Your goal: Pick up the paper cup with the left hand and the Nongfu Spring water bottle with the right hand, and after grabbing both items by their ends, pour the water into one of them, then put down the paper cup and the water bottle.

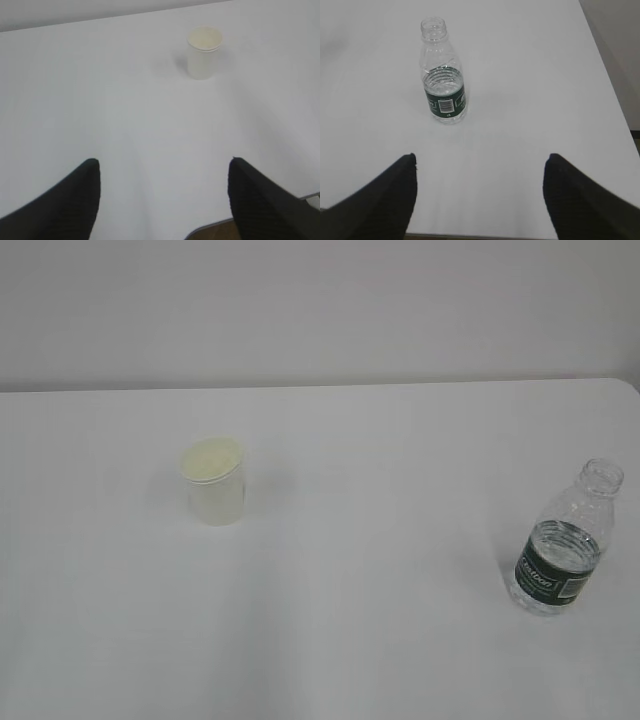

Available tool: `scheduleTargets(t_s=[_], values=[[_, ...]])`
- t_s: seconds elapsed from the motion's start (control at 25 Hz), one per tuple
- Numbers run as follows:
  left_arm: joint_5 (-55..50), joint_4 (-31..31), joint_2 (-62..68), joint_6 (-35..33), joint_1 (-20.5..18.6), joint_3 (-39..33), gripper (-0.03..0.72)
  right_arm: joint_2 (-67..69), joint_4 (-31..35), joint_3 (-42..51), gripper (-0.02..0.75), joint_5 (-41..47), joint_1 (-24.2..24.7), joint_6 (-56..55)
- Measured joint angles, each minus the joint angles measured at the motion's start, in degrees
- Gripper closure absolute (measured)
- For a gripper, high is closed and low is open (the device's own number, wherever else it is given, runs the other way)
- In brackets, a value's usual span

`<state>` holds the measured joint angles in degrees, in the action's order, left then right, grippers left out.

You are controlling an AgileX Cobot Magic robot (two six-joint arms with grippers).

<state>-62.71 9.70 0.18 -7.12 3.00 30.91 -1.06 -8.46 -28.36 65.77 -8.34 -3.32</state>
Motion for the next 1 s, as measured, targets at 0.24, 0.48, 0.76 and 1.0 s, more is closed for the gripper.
scheduleTargets(t_s=[0.24, 0.48, 0.76, 1.0], values=[[0.0, 0.0, 0.0, 0.0, 0.0, 0.0, 0.12, 0.0, 0.0, 0.0, 0.15, 0.0, 0.0, 0.0], [0.0, 0.0, 0.0, 0.0, 0.0, 0.0, 0.12, 0.0, 0.0, 0.0, 0.15, 0.0, 0.0, 0.0], [0.0, 0.0, 0.0, 0.0, 0.0, 0.0, 0.12, 0.0, 0.0, 0.0, 0.15, 0.0, 0.0, 0.0], [0.0, 0.08, 0.0, 0.0, 0.0, 0.0, 0.116, 0.0, 0.0, 0.0, 0.15, 0.0, 0.0, 0.0]])
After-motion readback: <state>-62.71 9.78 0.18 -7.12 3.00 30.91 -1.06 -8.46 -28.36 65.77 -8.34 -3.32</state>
